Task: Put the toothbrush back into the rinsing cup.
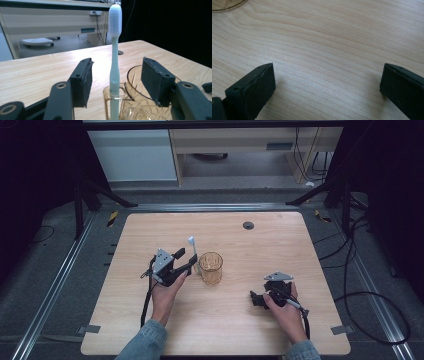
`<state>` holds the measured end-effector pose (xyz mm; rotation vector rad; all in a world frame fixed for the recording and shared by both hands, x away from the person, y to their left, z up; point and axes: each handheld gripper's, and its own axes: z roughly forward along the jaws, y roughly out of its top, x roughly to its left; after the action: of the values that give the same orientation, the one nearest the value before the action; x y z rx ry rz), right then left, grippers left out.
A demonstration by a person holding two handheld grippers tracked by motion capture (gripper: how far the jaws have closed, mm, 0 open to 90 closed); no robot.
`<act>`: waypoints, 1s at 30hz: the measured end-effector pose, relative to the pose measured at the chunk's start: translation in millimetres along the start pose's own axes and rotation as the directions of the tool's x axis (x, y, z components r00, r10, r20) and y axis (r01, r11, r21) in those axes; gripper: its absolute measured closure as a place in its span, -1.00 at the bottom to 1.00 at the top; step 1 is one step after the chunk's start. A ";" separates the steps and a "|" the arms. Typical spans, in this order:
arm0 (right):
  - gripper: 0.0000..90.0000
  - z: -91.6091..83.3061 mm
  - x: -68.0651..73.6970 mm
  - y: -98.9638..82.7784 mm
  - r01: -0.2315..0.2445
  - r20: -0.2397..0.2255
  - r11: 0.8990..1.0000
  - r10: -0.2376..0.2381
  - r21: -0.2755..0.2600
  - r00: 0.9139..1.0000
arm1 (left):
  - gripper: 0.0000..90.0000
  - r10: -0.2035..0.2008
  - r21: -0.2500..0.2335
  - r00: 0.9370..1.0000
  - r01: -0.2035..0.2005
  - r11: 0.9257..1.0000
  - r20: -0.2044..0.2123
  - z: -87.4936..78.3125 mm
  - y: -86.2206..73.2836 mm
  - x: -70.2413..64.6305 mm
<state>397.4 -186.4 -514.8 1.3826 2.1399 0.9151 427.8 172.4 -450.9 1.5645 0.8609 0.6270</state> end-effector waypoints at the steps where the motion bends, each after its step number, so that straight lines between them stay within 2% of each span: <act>1: -0.99 0.0 0.0 0.0 0.000 0.000 1.000 0.000 0.000 1.000 | -0.09 0.000 0.003 1.000 0.000 1.000 0.002 -0.8 0.3 0.1; 9: -0.99 0.0 0.0 0.0 0.000 0.000 1.000 0.000 0.000 1.000 | -0.24 0.019 0.024 1.000 -0.019 1.000 0.006 -6.4 3.2 3.7; 15: -0.99 0.0 0.0 0.0 0.000 0.000 1.000 0.000 0.000 1.000 | -0.40 0.026 0.069 1.000 -0.026 0.997 -0.002 -10.8 4.7 9.7; 17: -0.99 0.0 0.0 0.0 0.000 0.000 1.000 0.000 0.000 1.000 | -0.50 0.036 0.098 0.999 -0.036 0.995 0.003 -12.3 5.2 11.0; 22: -0.99 0.0 0.0 0.0 -0.001 0.000 1.000 0.001 0.000 1.000 | -0.59 0.026 0.123 1.000 -0.027 0.992 0.011 -14.8 5.3 14.6; 26: -0.99 0.0 0.1 0.0 -0.001 0.000 1.000 0.001 0.000 1.000 | -0.67 0.034 0.156 0.999 -0.037 0.987 0.016 -18.5 4.8 18.6; 30: -0.99 0.0 0.2 0.0 -0.001 -0.001 1.000 0.001 0.000 1.000 | -0.76 0.014 0.197 1.000 -0.017 0.980 0.018 -24.6 3.4 25.2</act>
<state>397.3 -186.2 -514.8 1.3840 2.1395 0.9164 423.6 207.1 -445.2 1.7541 0.9214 0.5515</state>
